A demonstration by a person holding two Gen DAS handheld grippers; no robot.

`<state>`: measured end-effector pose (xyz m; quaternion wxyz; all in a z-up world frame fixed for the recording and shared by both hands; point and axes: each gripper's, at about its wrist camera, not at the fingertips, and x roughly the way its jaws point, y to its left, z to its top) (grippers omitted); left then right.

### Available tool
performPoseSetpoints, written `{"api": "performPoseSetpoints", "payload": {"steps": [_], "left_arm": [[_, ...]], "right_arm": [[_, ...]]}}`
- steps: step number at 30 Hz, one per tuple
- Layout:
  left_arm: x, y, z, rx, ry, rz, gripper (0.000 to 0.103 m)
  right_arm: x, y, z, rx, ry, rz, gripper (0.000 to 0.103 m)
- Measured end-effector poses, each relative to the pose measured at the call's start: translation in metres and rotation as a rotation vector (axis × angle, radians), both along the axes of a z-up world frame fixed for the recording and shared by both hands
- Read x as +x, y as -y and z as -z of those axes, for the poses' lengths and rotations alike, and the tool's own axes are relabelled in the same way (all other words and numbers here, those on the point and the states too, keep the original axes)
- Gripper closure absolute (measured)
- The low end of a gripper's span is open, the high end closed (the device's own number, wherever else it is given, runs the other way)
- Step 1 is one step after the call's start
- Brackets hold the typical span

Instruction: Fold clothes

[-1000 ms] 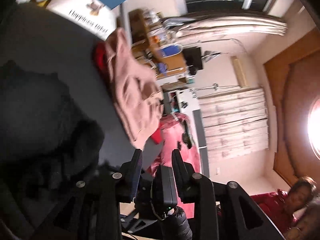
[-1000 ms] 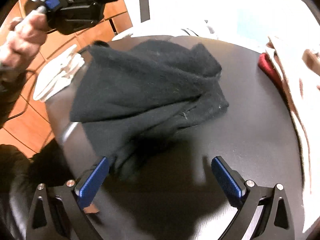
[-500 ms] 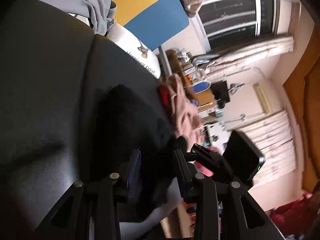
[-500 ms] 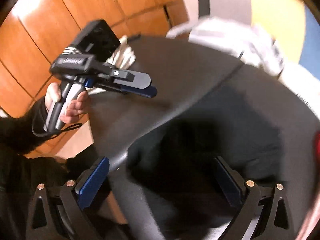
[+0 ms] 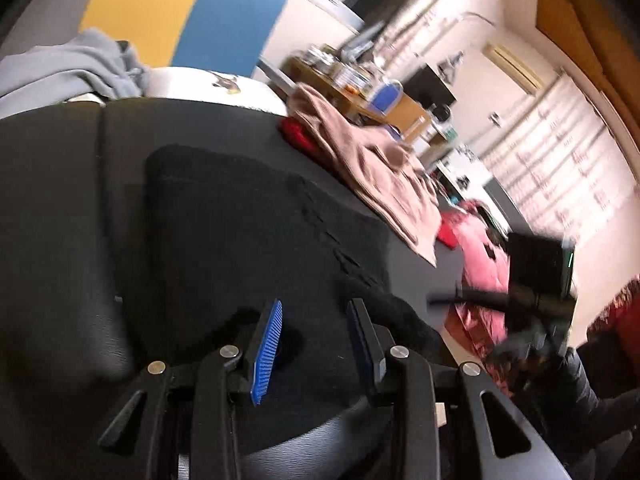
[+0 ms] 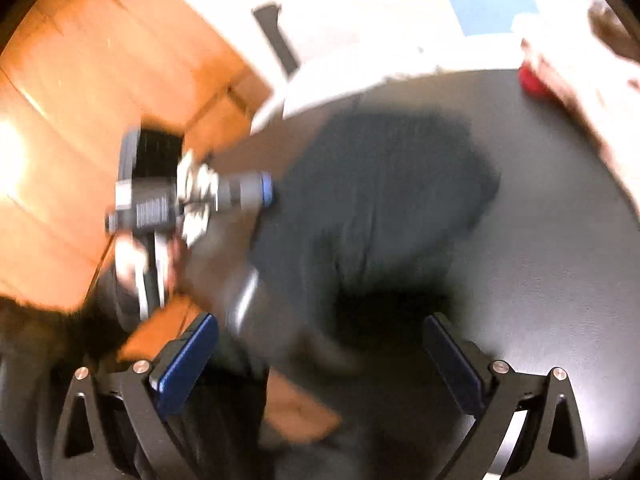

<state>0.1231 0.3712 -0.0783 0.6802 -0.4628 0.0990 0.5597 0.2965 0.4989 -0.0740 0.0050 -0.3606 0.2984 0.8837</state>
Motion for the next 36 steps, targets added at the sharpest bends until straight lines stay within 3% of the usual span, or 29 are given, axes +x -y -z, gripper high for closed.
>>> {"api": "performPoseSetpoints", "payload": {"steps": [3, 6, 7, 9, 11, 14, 15, 17, 18, 19, 20, 22, 24, 28, 33, 36], "left_arm": [[0.018, 0.0, 0.001, -0.003, -0.067, 0.036, 0.07], [0.022, 0.011, 0.002, 0.02, -0.068, 0.021, 0.07], [0.021, 0.015, 0.003, 0.026, -0.073, 0.018, 0.07], [0.02, 0.022, 0.005, 0.039, -0.084, 0.012, 0.07], [0.019, 0.026, 0.007, 0.055, -0.086, 0.015, 0.07], [0.025, 0.023, 0.018, 0.024, -0.134, 0.057, 0.069], [0.029, 0.021, 0.023, 0.002, -0.157, 0.078, 0.068], [0.035, 0.017, 0.035, -0.04, -0.202, 0.121, 0.068], [0.039, 0.014, 0.04, -0.062, -0.224, 0.142, 0.068], [0.042, 0.012, 0.046, -0.083, -0.246, 0.164, 0.069], [0.047, 0.017, 0.047, -0.04, -0.297, 0.171, 0.069], [0.045, 0.019, 0.048, -0.043, -0.264, 0.141, 0.069], [0.038, 0.018, 0.045, -0.05, -0.206, 0.109, 0.07], [0.032, 0.024, 0.026, 0.012, -0.131, 0.085, 0.069], [0.02, 0.022, 0.005, 0.097, -0.135, 0.04, 0.069], [0.02, 0.015, 0.019, 0.034, -0.166, 0.051, 0.069]], "right_arm": [[-0.029, -0.007, -0.019, 0.017, -0.093, 0.032, 0.0], [-0.06, -0.005, -0.005, 0.09, 0.01, 0.063, 0.002], [-0.068, -0.013, 0.002, 0.057, 0.007, 0.092, 0.004], [-0.075, -0.032, 0.009, -0.012, -0.035, 0.136, 0.022], [-0.082, -0.045, 0.013, 0.019, -0.005, 0.198, 0.034], [-0.092, -0.063, 0.033, -0.035, 0.067, 0.225, 0.037], [-0.096, -0.069, 0.04, -0.048, 0.091, 0.233, 0.05], [-0.096, -0.06, 0.036, 0.117, 0.15, 0.244, 0.071], [-0.093, -0.056, 0.029, 0.23, 0.187, 0.256, 0.073], [-0.094, -0.054, 0.023, 0.408, 0.238, 0.295, 0.073], [-0.09, -0.064, 0.032, 0.386, 0.265, 0.306, 0.07], [-0.081, -0.083, 0.049, 0.343, 0.316, 0.328, 0.07], [-0.063, -0.094, 0.049, 0.313, 0.286, 0.393, 0.058], [-0.047, -0.085, 0.011, 0.33, 0.183, 0.422, 0.058], [-0.065, -0.016, -0.027, 0.311, 0.024, 0.151, 0.058], [-0.083, 0.042, -0.014, 0.406, 0.095, -0.051, 0.06]]}}
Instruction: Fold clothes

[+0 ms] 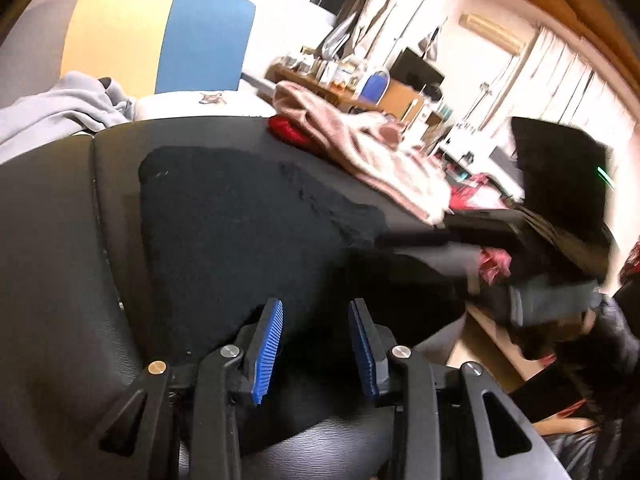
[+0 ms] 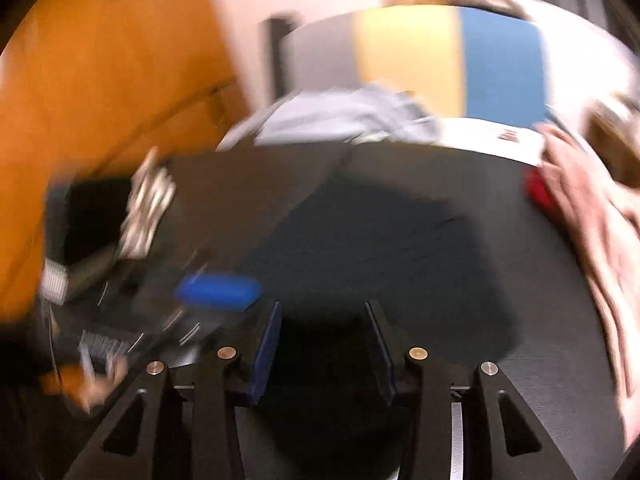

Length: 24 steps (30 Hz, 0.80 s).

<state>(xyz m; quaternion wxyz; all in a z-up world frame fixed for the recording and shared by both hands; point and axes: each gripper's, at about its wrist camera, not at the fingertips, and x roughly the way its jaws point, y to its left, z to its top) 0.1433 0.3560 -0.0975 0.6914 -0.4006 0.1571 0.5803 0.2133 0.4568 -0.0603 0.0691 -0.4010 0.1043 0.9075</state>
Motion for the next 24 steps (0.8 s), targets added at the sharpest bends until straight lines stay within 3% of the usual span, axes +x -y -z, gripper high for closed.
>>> {"api": "performPoseSetpoints", "payload": {"steps": [3, 5, 10, 13, 14, 15, 16, 17, 18, 21, 24], "left_arm": [[0.007, -0.007, 0.031, -0.13, -0.039, 0.042, 0.071], [0.008, 0.003, 0.036, -0.079, 0.003, 0.018, 0.072], [-0.002, 0.015, 0.028, -0.049, 0.096, -0.027, 0.071], [-0.037, 0.021, 0.01, 0.016, 0.148, -0.102, 0.065], [-0.049, 0.022, 0.004, 0.037, 0.166, -0.128, 0.056], [-0.061, 0.024, -0.002, 0.059, 0.183, -0.153, 0.05], [-0.073, 0.026, -0.008, 0.08, 0.2, -0.178, 0.04], [-0.084, 0.028, -0.014, 0.102, 0.217, -0.203, 0.034], [-0.095, 0.022, -0.013, 0.093, 0.241, -0.214, 0.032], [-0.118, -0.004, -0.002, 0.039, 0.307, -0.214, 0.029], [-0.126, -0.031, 0.012, -0.003, 0.341, -0.189, 0.029]], "right_arm": [[-0.002, -0.008, 0.05, -0.009, 0.166, 0.063, 0.062], [0.015, -0.028, 0.061, -0.076, 0.067, 0.112, 0.071], [0.022, -0.033, 0.055, -0.089, 0.074, 0.124, 0.071], [0.027, -0.043, 0.039, -0.197, 0.034, 0.156, 0.067], [0.028, -0.048, 0.035, -0.237, 0.004, 0.168, 0.056], [0.036, -0.052, 0.032, -0.27, -0.037, 0.185, 0.035], [0.047, -0.061, 0.025, -0.329, -0.101, 0.212, 0.025], [0.056, -0.068, 0.02, -0.369, -0.143, 0.239, 0.006], [0.068, -0.077, 0.017, -0.409, -0.185, 0.282, 0.0], [0.075, -0.099, 0.024, -0.524, -0.204, 0.362, 0.0], [0.083, -0.121, 0.054, -0.602, -0.115, 0.443, 0.0]]}}
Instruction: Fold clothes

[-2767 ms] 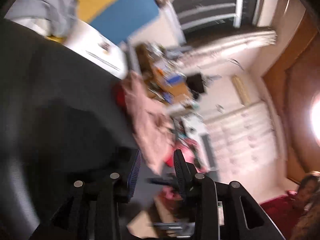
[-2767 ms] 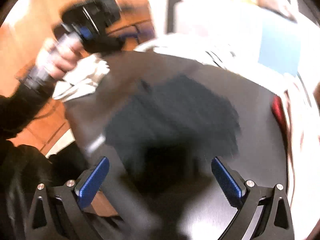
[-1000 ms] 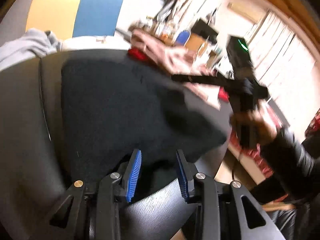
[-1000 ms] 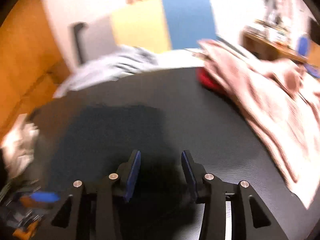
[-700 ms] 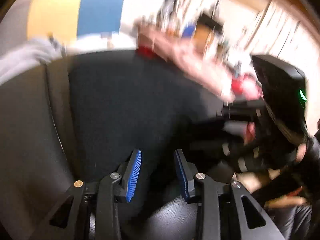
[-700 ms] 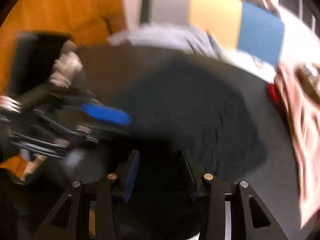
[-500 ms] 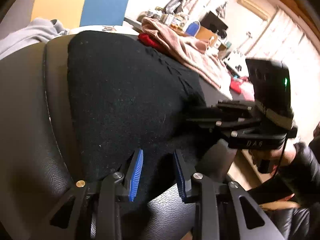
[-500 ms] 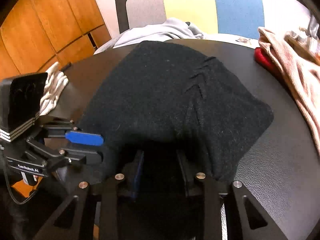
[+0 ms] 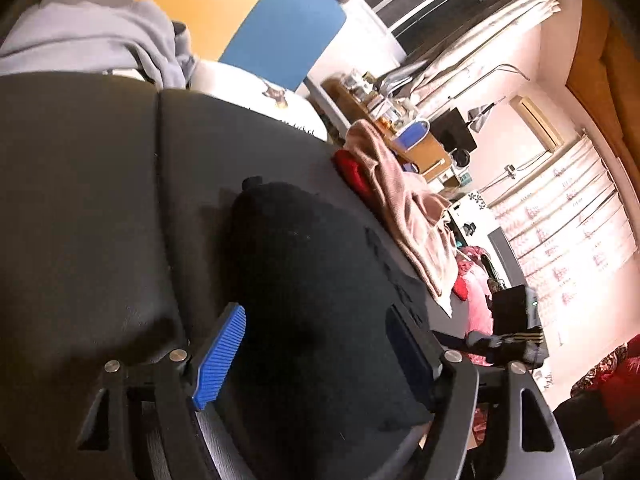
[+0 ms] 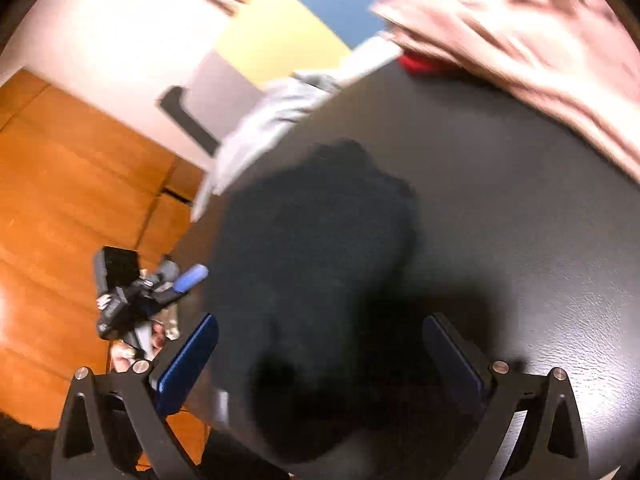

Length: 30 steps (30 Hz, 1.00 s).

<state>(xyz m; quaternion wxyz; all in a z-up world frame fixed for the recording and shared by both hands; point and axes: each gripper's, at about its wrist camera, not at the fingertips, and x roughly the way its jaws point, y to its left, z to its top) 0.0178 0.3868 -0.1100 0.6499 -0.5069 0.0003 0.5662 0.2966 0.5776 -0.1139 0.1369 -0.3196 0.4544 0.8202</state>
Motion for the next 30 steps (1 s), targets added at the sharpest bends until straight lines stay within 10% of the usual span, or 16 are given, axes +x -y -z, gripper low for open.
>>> {"api": "performPoseSetpoints", "payload": {"steps": [10, 13, 16, 23, 30], "left_arm": [[0.009, -0.041, 0.036, -0.039, 0.11, 0.079, 0.026], [0.012, -0.04, 0.041, -0.035, 0.119, 0.063, 0.055], [0.019, -0.036, 0.041, -0.026, 0.112, 0.047, 0.064], [0.027, 0.045, 0.012, 0.071, 0.092, -0.07, 0.067], [-0.011, 0.187, -0.051, 0.201, -0.035, -0.328, 0.067]], "right_arm": [[-0.082, -0.017, 0.017, 0.023, -0.092, -0.155, 0.0], [-0.085, -0.016, 0.019, 0.044, -0.09, -0.174, 0.003], [-0.085, -0.012, 0.019, 0.059, -0.043, -0.151, 0.051], [-0.084, 0.015, 0.033, -0.06, -0.129, -0.184, 0.06], [-0.187, 0.094, 0.007, -0.096, -0.219, -0.467, 0.061]]}}
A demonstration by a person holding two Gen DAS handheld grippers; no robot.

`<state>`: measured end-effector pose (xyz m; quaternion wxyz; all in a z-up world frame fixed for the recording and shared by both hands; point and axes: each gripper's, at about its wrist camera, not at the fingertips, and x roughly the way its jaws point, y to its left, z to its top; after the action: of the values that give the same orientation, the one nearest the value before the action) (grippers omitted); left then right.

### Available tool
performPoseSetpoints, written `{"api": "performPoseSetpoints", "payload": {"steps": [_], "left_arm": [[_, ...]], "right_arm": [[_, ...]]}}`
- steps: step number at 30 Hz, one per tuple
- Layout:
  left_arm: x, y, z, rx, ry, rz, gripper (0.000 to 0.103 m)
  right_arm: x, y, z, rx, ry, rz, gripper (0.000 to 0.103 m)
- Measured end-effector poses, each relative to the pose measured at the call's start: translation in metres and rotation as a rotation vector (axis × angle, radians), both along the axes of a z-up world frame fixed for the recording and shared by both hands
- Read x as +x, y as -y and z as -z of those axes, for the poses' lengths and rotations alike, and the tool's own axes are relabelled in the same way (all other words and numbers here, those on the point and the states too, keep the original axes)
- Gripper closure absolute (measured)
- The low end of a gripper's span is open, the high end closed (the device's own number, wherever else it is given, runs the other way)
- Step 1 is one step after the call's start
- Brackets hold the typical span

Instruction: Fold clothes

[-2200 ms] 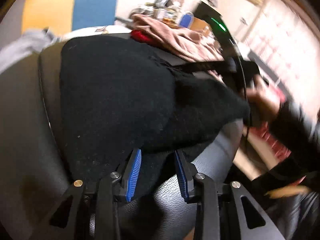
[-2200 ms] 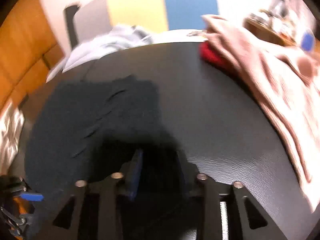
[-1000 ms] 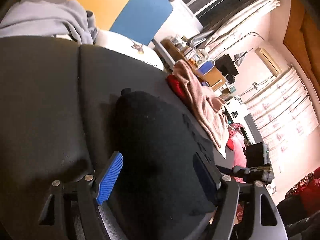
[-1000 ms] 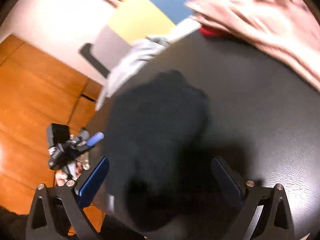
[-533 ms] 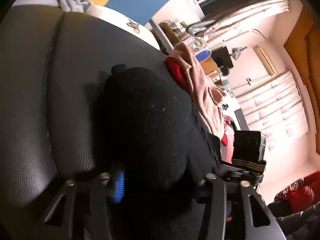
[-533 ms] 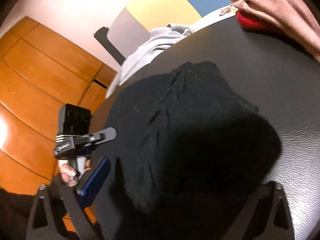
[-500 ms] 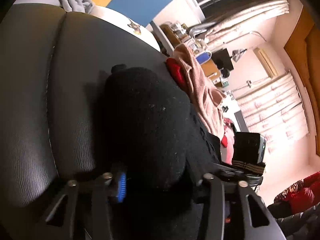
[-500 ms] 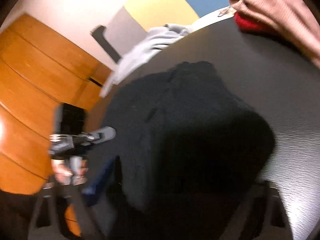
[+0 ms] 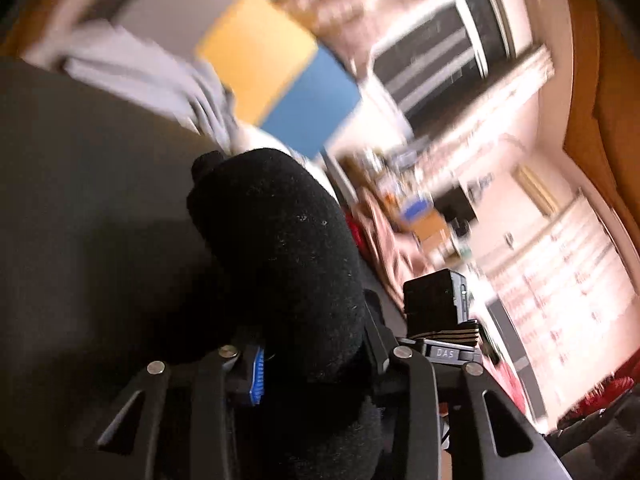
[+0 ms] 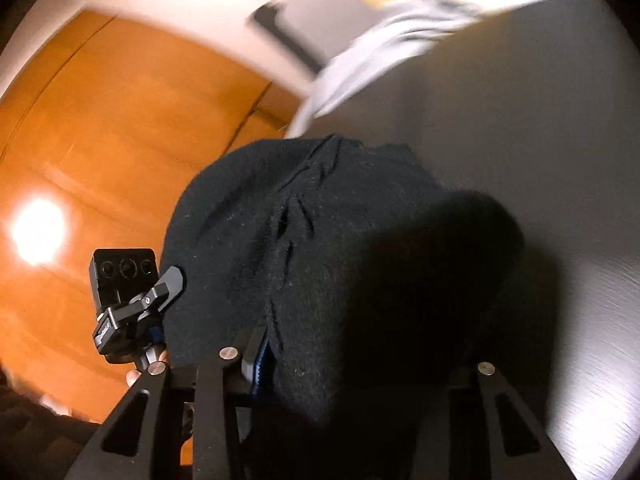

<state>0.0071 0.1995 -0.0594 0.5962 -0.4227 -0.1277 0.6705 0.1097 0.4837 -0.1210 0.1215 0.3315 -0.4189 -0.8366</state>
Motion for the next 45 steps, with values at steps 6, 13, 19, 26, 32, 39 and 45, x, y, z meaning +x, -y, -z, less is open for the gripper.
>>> {"api": "performPoseSetpoints", "payload": {"steps": [6, 13, 19, 26, 32, 39, 45], "left_arm": [[-0.054, 0.142, -0.074, 0.092, -0.157, -0.295, 0.067], [-0.167, 0.25, -0.089, -0.018, -0.087, -0.575, 0.067], [-0.238, 0.306, 0.036, -0.05, 0.23, -0.7, 0.063], [-0.227, 0.295, 0.002, -0.098, 0.186, -0.757, 0.059], [-0.162, 0.319, -0.047, -0.172, -0.081, -0.945, 0.06], [-0.163, 0.268, -0.061, -0.187, -0.266, -0.799, 0.059], [-0.18, 0.218, -0.01, -0.338, -0.292, -0.795, 0.065]], "right_arm": [[-0.148, 0.106, -0.086, 0.056, -0.172, -0.31, 0.061], [-0.298, 0.225, -0.127, 0.138, -0.18, -0.517, 0.061], [-0.366, 0.268, -0.039, 0.147, 0.044, -0.581, 0.058], [-0.352, 0.26, -0.065, 0.246, -0.004, -0.54, 0.04], [-0.323, 0.233, -0.12, 0.519, -0.157, -0.367, 0.021], [-0.278, 0.317, -0.146, 0.693, -0.387, -0.646, 0.022], [-0.337, 0.322, -0.062, 0.753, -0.141, -0.598, 0.018]]}}
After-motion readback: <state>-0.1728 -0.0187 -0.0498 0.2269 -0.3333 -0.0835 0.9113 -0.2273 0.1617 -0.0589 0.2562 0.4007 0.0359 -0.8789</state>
